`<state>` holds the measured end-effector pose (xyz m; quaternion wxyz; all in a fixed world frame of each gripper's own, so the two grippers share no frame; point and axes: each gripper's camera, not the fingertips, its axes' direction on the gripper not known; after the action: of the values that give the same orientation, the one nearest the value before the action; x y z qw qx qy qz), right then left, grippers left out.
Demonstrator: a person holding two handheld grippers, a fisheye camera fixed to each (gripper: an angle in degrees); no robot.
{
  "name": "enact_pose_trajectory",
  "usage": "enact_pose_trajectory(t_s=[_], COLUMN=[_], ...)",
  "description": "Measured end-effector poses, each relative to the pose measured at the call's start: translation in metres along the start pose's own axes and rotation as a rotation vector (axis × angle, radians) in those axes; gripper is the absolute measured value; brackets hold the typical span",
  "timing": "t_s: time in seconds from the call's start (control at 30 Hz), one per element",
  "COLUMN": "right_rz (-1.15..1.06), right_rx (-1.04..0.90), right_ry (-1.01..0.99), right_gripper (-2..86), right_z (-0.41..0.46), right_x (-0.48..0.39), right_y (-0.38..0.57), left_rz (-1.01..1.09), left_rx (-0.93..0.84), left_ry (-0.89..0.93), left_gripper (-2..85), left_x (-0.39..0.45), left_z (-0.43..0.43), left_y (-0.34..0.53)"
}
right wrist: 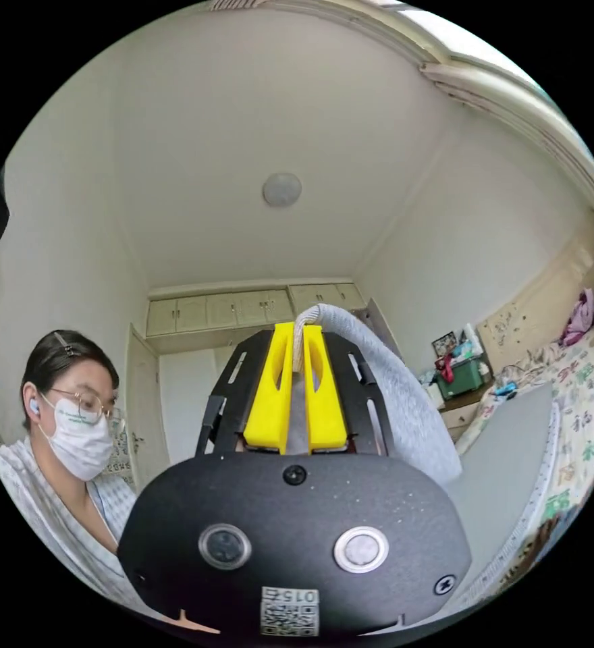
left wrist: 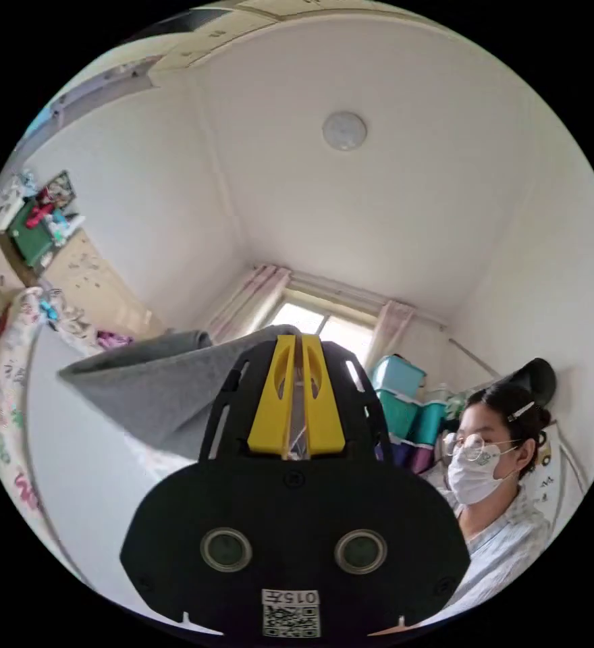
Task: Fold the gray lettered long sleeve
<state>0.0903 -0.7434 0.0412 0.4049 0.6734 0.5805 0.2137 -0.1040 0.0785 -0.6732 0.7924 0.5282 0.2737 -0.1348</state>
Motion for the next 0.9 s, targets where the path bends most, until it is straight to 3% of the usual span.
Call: enact_pose_trajectory(t_s=[0.2, 0.27, 0.33, 0.53, 0.9], right_rz=[0.307, 0.503, 0.562, 0.568, 0.409], right_rx=[-0.361, -0.497, -0.627, -0.675, -0.897], right_ry=[0.472, 0.549, 0.633, 0.696, 0.821], right_gripper=[1.0, 1.1, 1.1, 1.1, 1.4], right_z=[-0.055, -0.061, -0.051, -0.040, 0.014], right_x=[0.075, 0.102, 0.112, 0.135, 0.181], right_y=[0.139, 0.206, 0.245, 0.265, 0.290], left_rz=[-0.305, -0.367, -0.433, -0.430, -0.307], left_rx=[-0.124, -0.154, -0.238, -0.274, -0.547], left_ry=[-0.334, -0.442, -0.601, -0.621, -0.842], left_gripper=[-0.5, -0.5, -0.5, -0.5, -0.2], left_x=[-0.085, -0.092, -0.093, -0.057, -0.024], left_z=[-0.117, -0.145, -0.162, -0.169, -0.091], left_y=[0.110, 0.149, 0.184, 0.228, 0.222])
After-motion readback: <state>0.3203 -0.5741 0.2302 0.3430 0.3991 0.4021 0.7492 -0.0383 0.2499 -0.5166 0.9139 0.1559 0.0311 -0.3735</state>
